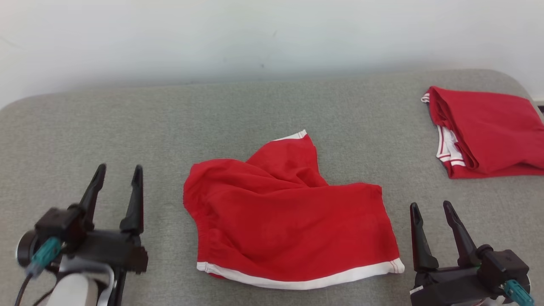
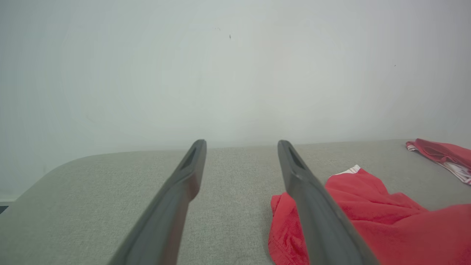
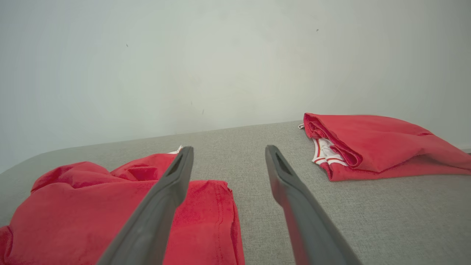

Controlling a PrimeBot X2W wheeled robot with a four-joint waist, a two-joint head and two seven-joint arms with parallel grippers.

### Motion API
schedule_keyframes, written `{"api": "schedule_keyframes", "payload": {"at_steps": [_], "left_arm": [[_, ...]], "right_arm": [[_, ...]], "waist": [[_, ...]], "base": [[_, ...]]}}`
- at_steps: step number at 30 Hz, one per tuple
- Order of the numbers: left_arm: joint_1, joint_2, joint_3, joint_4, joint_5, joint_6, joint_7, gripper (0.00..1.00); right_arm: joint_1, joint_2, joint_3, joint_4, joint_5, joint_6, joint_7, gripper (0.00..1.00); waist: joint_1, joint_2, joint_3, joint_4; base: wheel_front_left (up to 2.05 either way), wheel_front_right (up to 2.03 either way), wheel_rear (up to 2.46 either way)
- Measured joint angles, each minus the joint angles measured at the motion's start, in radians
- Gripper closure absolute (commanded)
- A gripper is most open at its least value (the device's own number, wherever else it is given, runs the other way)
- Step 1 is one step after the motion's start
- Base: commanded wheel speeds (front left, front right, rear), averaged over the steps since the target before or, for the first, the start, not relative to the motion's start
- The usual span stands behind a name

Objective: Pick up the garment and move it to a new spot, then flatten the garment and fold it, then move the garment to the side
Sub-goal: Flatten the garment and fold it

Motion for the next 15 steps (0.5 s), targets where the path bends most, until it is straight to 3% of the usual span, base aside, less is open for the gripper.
{"api": "schedule_keyframes", "payload": {"at_steps": [6, 15], "left_arm": [[0.156, -0.057, 0.115, -0.127, 0.045, 0.013, -0.002, 0.0], [0.335, -0.129, 0.182, -0.221, 0.097, -0.014, -0.002, 0.0]], "right_arm": [[0.027, -0.006, -0.001, -0.011, 0.0, 0.0, 0.0, 0.0], [0.077, -0.022, 0.006, -0.01, 0.002, 0.0, 0.0, 0.0]], "waist": [[0.0, 0.0, -0.034, 0.029], [-0.0001, 0.0, -0.079, 0.049]], "base": [[0.0, 0.0, 0.0], [0.0, 0.0, 0.0]]}}
